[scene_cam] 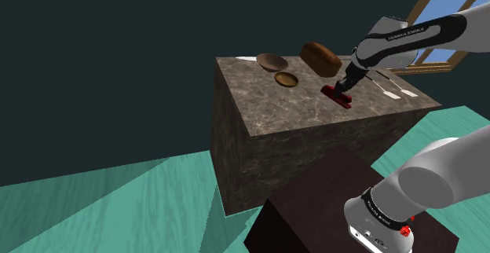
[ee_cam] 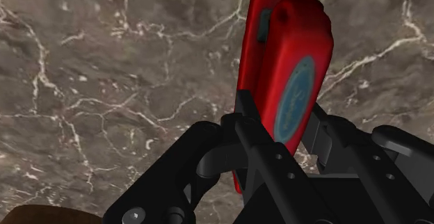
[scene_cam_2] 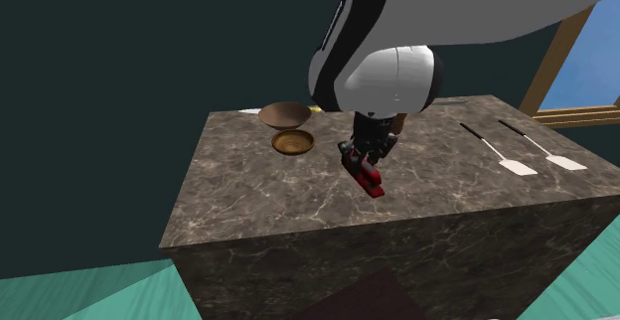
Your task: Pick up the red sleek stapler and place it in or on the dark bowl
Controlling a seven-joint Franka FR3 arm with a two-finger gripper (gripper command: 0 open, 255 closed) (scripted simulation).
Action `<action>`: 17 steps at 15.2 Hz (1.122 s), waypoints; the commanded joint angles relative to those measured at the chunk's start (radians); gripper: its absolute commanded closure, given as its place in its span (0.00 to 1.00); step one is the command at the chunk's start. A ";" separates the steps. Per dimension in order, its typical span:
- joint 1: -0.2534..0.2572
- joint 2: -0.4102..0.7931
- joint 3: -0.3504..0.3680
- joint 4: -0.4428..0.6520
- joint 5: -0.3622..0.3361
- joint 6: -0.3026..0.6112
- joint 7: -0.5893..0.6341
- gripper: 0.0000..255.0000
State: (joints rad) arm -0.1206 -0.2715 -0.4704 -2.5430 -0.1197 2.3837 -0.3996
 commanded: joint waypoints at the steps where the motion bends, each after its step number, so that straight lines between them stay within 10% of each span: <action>1: -0.003 -0.021 0.007 0.014 -0.007 -0.034 0.008 1.00; 12: -0.011 -0.102 0.036 0.098 -0.025 -0.196 0.030 1.00; 17: 0.053 0.076 0.049 0.259 0.060 -0.189 0.045 1.00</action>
State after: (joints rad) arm -0.0775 -0.2289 -0.4221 -2.3178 -0.0761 2.1969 -0.3539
